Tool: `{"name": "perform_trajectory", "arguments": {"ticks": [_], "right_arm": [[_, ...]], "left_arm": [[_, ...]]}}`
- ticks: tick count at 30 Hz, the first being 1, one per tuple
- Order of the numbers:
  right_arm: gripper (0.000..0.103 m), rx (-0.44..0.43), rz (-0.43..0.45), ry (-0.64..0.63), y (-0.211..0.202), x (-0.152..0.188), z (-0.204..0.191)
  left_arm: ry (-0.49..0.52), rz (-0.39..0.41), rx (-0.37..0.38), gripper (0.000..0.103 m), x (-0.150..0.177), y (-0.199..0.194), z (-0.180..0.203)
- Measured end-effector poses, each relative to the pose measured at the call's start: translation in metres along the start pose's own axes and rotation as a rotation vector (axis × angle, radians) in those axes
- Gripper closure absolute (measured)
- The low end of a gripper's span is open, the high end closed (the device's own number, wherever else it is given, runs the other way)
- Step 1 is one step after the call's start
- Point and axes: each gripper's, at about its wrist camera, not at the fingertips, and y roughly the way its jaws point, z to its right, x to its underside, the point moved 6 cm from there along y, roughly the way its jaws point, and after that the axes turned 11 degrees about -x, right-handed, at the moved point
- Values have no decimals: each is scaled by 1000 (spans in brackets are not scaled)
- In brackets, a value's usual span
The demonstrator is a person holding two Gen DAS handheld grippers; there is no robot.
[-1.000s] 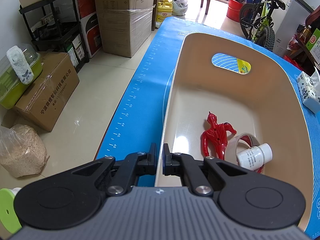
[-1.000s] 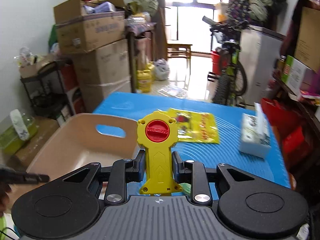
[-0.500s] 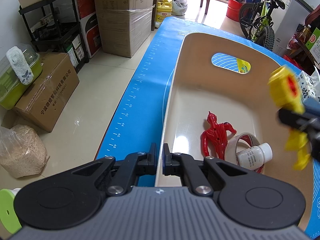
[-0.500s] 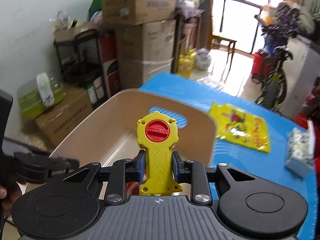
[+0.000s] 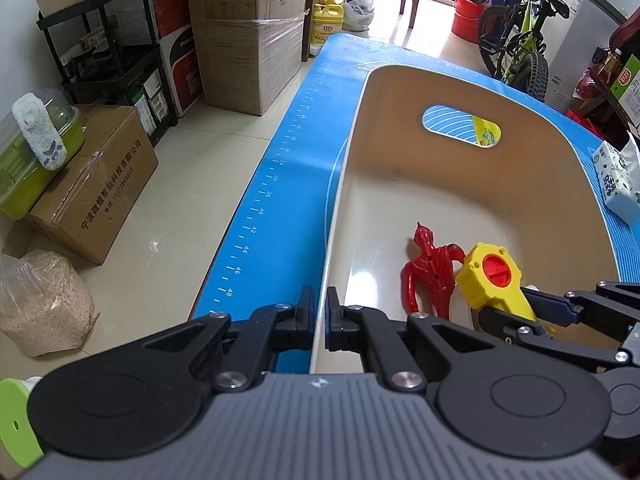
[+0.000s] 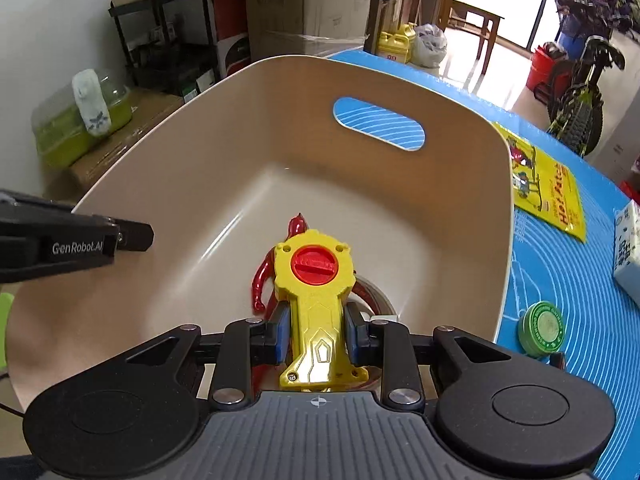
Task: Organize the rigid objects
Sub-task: 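Carry the yellow toy into the basket and open the right tool, then move the right tool to the black remote and grasp its end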
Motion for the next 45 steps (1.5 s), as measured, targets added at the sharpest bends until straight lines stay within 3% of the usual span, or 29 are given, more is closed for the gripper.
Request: {"name": "perform_trajectory", "arguments": {"ticks": [4,12,19,23,29,34,40,45], "right_arm": [[56,-11,18,14,-3,4,-2],[37,-31,167,55,-48,-2,3],[35,3,322,125,-108,4,29],[35,42,357,168,-131,16,51],[34,131,334,187,-144,40,87],[34,208,261,233,-140,73,126],[34,227,195,318,-123,106,158],[34,211,165,335,-102,112,164]], "left_arm": [[-1,-1,3,97,0,0,1],[1,1,-4,97,0,0,1],[3,1,-8,97,0,0,3],[4,1,-10,97,0,0,3],[3,1,-9,97,0,0,3],[3,1,-9,97,0,0,3],[2,0,-8,97,0,-1,3],[2,0,-9,97,0,-1,3]]}}
